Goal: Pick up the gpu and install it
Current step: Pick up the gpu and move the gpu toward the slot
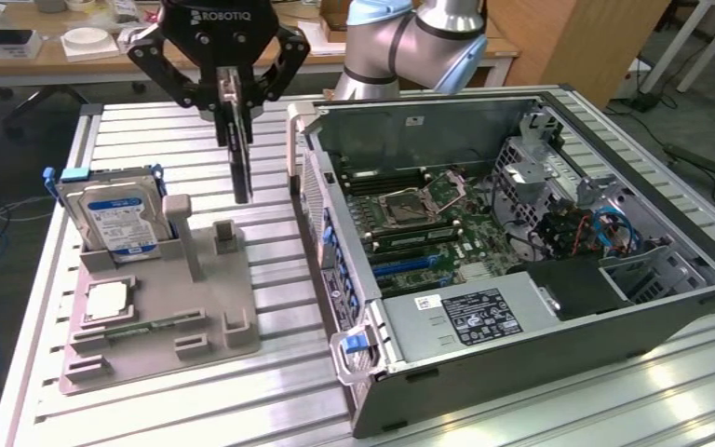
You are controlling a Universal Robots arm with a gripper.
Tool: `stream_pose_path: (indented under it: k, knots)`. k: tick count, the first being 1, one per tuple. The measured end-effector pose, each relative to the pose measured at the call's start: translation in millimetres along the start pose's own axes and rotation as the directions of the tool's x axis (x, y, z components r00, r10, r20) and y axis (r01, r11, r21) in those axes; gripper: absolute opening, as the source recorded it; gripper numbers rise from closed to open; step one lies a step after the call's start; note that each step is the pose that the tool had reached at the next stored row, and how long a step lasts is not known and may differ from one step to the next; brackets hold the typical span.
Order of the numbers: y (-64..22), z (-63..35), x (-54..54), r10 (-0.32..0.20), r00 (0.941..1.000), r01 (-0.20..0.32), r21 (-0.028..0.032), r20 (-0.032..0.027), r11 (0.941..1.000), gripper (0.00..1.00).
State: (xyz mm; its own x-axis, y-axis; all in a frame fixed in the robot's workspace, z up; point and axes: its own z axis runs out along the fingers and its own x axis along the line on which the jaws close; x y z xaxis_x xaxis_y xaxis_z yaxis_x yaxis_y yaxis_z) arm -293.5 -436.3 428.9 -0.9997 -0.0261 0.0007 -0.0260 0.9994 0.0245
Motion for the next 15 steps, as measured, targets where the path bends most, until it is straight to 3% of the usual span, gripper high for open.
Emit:
stream_pose_path:
  k: [15]
  knots:
    - [-0.7,-0.1,-25.4,0.000,1.0000,0.000,-0.0007,-0.0001,1.0000,0.27]
